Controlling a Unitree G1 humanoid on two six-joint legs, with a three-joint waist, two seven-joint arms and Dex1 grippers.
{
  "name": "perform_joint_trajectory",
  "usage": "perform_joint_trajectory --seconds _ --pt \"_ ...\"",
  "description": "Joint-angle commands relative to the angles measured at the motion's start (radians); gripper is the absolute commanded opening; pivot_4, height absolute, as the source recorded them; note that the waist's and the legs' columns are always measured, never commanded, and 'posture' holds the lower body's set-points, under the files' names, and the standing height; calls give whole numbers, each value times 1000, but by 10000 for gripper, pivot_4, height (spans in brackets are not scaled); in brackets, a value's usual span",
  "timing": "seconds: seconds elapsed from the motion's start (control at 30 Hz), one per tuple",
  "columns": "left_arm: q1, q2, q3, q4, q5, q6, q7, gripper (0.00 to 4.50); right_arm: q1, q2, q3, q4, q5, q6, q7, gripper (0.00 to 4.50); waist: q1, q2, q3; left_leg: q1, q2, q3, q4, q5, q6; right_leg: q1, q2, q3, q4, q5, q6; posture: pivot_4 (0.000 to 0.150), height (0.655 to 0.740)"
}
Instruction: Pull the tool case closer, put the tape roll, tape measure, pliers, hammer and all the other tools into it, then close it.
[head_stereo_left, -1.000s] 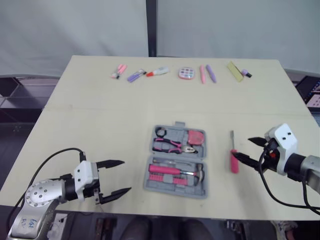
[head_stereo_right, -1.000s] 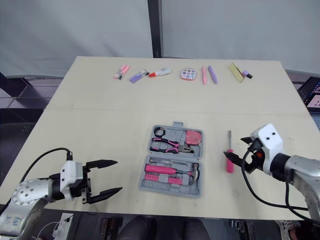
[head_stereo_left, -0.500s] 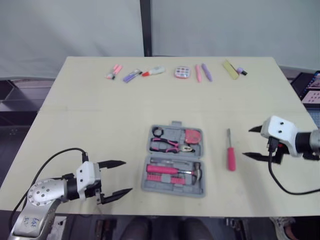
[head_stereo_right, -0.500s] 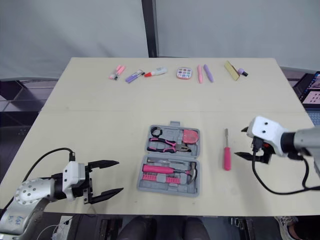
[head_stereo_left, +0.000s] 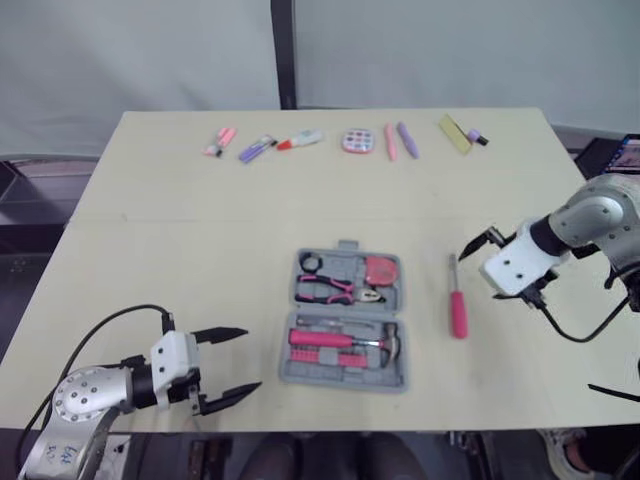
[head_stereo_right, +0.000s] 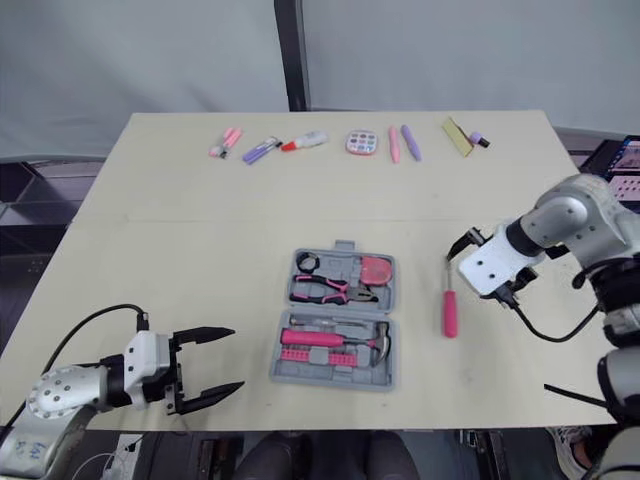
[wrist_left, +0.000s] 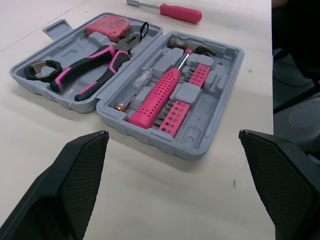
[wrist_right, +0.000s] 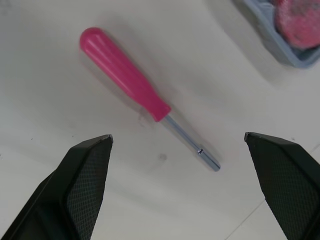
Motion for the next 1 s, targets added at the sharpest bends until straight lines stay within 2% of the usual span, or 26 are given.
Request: perform_joint_trajectory --seconds 0.03,0.37,0.7,1.0 --pt "29 0 11 -48 4 -18 12 44796 -47 13 40 68 -87 -123 -21 45000 0 0 0 0 0 0 0 0 0 0 0 0 0 0 0 1500 7134" --pt "77 3 21 -80 7 -23 36 44796 -81 70 125 182 -320 -289 -236 45000 0 0 0 0 0 0 -1 0 -1 -2 0 0 3 0 0 1500 7134" --pt "88 6 28 -82 12 -27 35 44796 -102 127 194 250 -527 -306 -487 45000 -1 0 0 -1 0 2 -1 1 -2 -11 0 1 15 0 0 1500 7134" --pt "107 7 37 -95 11 -20 45 44796 -128 161 259 301 -651 -313 -647 45000 -4 0 0 -1 0 5 -1 1 -3 -16 0 1 18 0 0 1500 7134"
